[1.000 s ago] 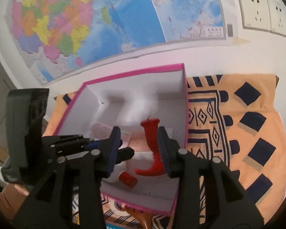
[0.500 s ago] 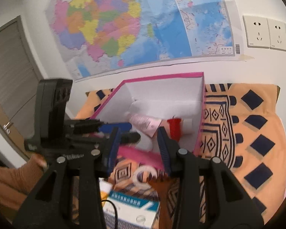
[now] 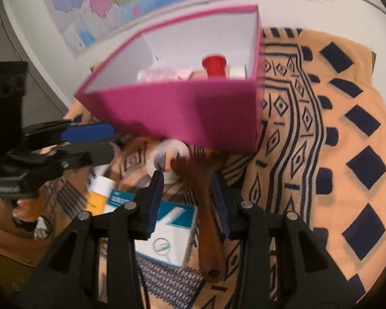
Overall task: Organize rigid objects
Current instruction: 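Lower the right gripper onto the brown wooden comb's handle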
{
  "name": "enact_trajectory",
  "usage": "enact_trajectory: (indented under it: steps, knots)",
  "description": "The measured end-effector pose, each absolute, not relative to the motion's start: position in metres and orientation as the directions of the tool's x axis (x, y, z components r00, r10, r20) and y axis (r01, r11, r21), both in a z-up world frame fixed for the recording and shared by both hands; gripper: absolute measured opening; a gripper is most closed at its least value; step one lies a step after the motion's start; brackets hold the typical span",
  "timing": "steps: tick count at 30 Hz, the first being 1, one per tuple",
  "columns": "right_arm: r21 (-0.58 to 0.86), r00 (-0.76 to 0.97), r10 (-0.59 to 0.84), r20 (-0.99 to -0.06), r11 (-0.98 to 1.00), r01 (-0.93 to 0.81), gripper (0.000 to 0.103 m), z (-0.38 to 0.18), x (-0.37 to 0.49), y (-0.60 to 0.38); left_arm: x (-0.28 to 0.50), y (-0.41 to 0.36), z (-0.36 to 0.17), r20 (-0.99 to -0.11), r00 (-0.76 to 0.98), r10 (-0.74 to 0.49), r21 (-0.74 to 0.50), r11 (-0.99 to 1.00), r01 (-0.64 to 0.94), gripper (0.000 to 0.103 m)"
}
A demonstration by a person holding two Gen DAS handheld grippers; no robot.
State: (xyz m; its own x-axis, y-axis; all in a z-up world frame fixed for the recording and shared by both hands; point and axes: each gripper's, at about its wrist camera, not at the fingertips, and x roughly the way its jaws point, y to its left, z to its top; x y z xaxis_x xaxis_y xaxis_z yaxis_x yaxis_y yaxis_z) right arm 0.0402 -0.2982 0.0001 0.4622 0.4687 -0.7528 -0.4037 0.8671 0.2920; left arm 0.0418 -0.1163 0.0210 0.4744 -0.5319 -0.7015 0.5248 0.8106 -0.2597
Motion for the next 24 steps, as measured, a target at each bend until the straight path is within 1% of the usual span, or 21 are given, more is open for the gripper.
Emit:
enact_trajectory:
  steps: [2, 6, 11, 14, 15, 18, 21, 24]
  knots:
    - [0.262, 0.454, 0.433, -0.778, 0.882, -0.392, 0.042, -0.009, 0.044, -0.296, 0.039, -0.119, 0.016, -0.714, 0.473, -0.516, -0.248, 0.818, 0.519, 0.040]
    - [0.255, 0.436, 0.417, -0.797, 0.888, -0.382, 0.042, -0.019, 0.048, -0.297, 0.039, -0.120, 0.002, -0.738, 0.448, -0.504, -0.254, 0.824, 0.506, 0.040]
    - [0.211, 0.426, 0.381, -0.820, 0.895, -0.394, 0.041, -0.026, 0.052, -0.293, 0.035, -0.125, -0.005, -0.751, 0.445, -0.487, -0.234, 0.827, 0.512, 0.040]
    - [0.167, 0.430, 0.352, -0.831, 0.896, -0.412, 0.039, -0.029, 0.053, -0.287, 0.033, -0.128, -0.005, -0.752, 0.444, -0.487, -0.226, 0.824, 0.520, 0.040]
    - [0.161, 0.429, 0.349, -0.833, 0.895, -0.415, 0.039, -0.030, 0.053, -0.285, 0.033, -0.130, -0.006, -0.754, 0.443, -0.485, -0.224, 0.824, 0.521, 0.040]
    - [0.140, 0.427, 0.345, -0.836, 0.886, -0.442, 0.028, -0.031, 0.053, -0.278, 0.033, -0.132, -0.008, -0.760, 0.433, -0.484, -0.225, 0.822, 0.523, 0.040]
    - [0.118, 0.428, 0.328, -0.842, 0.886, -0.448, 0.026, -0.030, 0.052, -0.275, 0.034, -0.136, -0.011, -0.767, 0.424, -0.483, -0.229, 0.821, 0.523, 0.040]
    - [0.147, 0.427, 0.342, -0.837, 0.892, -0.426, 0.023, -0.028, 0.052, -0.281, 0.033, -0.140, -0.012, -0.770, 0.411, -0.488, -0.233, 0.815, 0.530, 0.041]
